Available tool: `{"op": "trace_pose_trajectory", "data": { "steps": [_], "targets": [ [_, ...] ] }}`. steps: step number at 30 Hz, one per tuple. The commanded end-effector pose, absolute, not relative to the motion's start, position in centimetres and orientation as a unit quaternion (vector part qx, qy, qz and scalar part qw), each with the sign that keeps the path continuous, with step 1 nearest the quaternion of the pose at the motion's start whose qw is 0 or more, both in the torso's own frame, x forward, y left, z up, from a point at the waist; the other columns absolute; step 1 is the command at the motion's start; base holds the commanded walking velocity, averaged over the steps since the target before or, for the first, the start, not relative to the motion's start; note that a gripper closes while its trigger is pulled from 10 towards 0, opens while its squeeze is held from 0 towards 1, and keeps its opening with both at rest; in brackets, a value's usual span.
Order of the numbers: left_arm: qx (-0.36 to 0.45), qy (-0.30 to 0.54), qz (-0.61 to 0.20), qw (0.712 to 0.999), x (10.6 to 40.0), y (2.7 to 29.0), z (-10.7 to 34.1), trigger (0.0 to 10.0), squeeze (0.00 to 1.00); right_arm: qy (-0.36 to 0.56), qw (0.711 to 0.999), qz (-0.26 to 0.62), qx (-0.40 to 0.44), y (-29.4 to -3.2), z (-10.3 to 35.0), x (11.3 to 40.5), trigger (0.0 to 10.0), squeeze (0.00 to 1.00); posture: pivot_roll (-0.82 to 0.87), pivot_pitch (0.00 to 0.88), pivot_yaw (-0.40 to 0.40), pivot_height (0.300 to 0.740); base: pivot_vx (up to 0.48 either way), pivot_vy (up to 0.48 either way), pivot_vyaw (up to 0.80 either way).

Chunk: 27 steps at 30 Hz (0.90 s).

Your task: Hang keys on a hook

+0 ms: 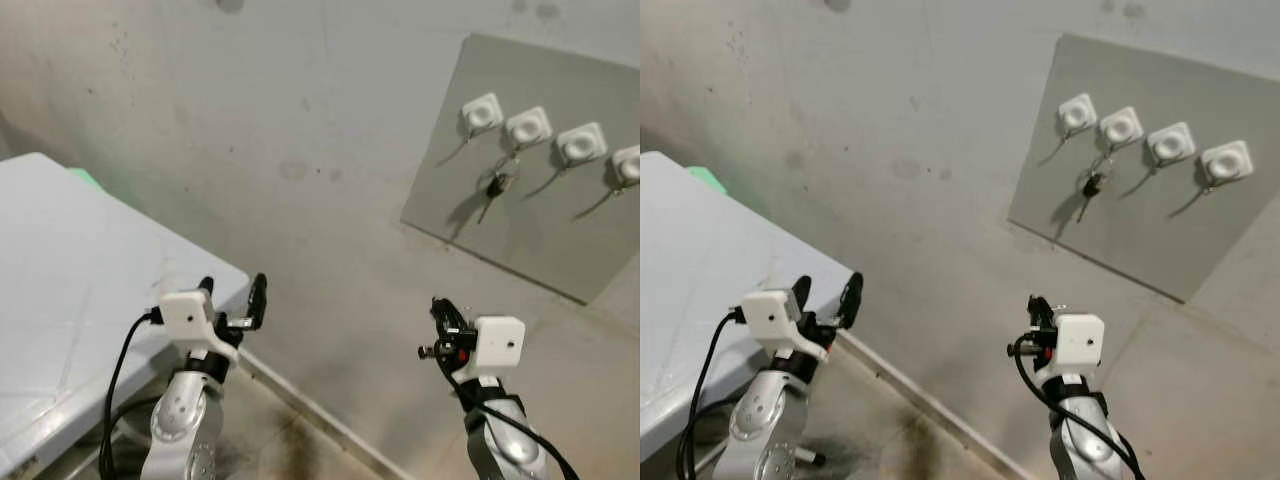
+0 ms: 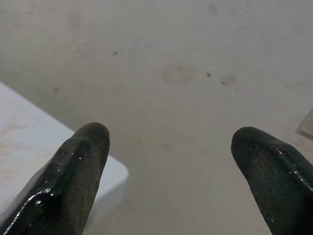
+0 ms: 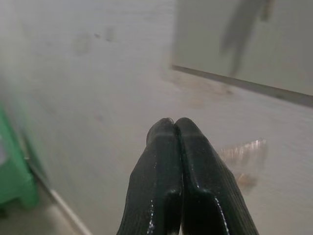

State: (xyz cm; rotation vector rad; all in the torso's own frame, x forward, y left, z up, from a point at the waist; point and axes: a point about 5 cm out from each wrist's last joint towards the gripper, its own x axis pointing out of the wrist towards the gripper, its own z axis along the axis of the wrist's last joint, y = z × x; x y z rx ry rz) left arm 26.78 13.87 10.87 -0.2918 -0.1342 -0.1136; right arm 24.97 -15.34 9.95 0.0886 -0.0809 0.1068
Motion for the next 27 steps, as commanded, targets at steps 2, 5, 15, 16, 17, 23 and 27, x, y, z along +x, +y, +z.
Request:
{"op": "trace_pose_trajectory", "data": {
  "steps": [2, 5, 15, 16, 17, 23, 27],
  "targets": [
    [-0.16, -0.063, -0.056, 0.983, 26.92, 13.77, 10.86, 10.0, 0.0, -0.057, 0.996, 0.061, 0.041, -15.23, 10.71, 25.26, 10.0, 0.0, 0.03, 0.0, -0.089, 0.74, 0.0, 0.148, 0.0],
    [-0.163, -0.062, -0.055, 0.983, 27.0, 13.79, 10.87, 10.0, 0.0, -0.058, 0.996, 0.062, 0.042, -15.19, 10.75, 25.31, 10.0, 0.0, 0.03, 0.0, -0.088, 0.74, 0.0, 0.419, 0.0],
    [-0.172, -0.06, -0.049, 0.982, 27.21, 13.81, 10.85, 10.0, 0.0, -0.061, 0.995, 0.063, 0.043, -15.17, 10.77, 25.34, 10.0, 0.0, 0.02, 0.0, -0.084, 0.74, 0.0, 0.144, 0.0],
    [-0.166, -0.059, -0.048, 0.983, 27.24, 13.83, 10.86, 10.0, 0.0, -0.061, 0.995, 0.064, 0.042, -15.17, 10.76, 25.34, 10.0, 0.0, 0.02, 0.0, -0.084, 0.74, 0.0, 0.0, 0.0],
    [-0.159, -0.058, -0.048, 0.984, 27.26, 13.83, 10.86, 10.0, 0.0, -0.061, 0.995, 0.064, 0.042, -15.17, 10.76, 25.33, 10.0, 0.0, 0.02, 0.0, -0.084, 0.74, 0.0, 0.0, 0.0],
    [-0.175, -0.049, -0.047, 0.982, 27.31, 13.84, 10.64, 10.0, 0.0, -0.062, 0.995, 0.065, 0.042, -15.21, 10.79, 25.27, 10.0, 0.0, 0.02, 0.0, -0.085, 0.74, 0.225, 0.0, 0.0],
    [-0.175, -0.05, -0.043, 0.982, 27.35, 13.81, 10.67, 10.0, 0.0, -0.062, 0.995, 0.066, 0.042, -15.19, 10.79, 25.24, 10.0, 0.0, 0.02, 0.0, -0.086, 0.74, 0.345, 0.0, 0.0]
  ]
}}
